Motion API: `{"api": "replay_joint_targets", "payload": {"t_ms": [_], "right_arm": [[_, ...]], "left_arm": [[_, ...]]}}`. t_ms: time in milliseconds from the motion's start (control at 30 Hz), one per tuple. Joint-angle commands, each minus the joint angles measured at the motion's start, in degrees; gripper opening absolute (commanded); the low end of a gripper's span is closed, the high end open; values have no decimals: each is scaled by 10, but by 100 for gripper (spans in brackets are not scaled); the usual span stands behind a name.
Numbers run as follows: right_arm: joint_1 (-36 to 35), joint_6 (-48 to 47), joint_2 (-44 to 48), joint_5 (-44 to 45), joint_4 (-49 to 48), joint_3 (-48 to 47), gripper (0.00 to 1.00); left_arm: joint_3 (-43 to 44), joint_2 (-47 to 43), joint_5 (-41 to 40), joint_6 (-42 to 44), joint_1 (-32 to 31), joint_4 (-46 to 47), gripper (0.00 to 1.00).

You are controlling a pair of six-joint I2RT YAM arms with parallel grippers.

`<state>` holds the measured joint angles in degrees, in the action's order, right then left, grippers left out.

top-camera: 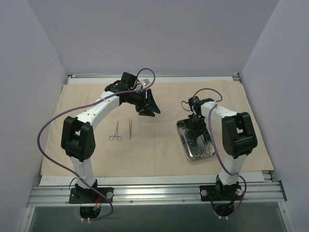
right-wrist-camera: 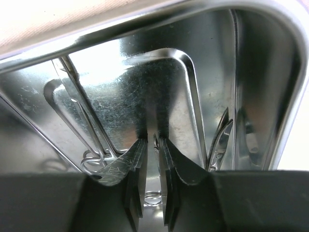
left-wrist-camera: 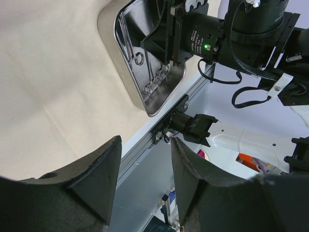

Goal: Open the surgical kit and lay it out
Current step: Pick up the medical item from the container.

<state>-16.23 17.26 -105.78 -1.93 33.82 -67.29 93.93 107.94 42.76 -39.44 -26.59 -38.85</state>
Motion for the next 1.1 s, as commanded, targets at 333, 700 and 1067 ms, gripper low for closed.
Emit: {"api": "replay_joint_targets", "payload": {"t_ms": [333, 700, 1067], "right_arm": [[0, -28, -19, 3, 25, -4, 0], [-1, -61, 18, 55, 97, -116, 0], [-1, -54, 48, 56, 92, -108, 0]], "left_arm": [[-6, -9, 14, 27, 14, -3, 54], [-1, -5, 6, 24, -1, 11, 54], [28, 17, 8, 26, -41, 53, 57]]}}
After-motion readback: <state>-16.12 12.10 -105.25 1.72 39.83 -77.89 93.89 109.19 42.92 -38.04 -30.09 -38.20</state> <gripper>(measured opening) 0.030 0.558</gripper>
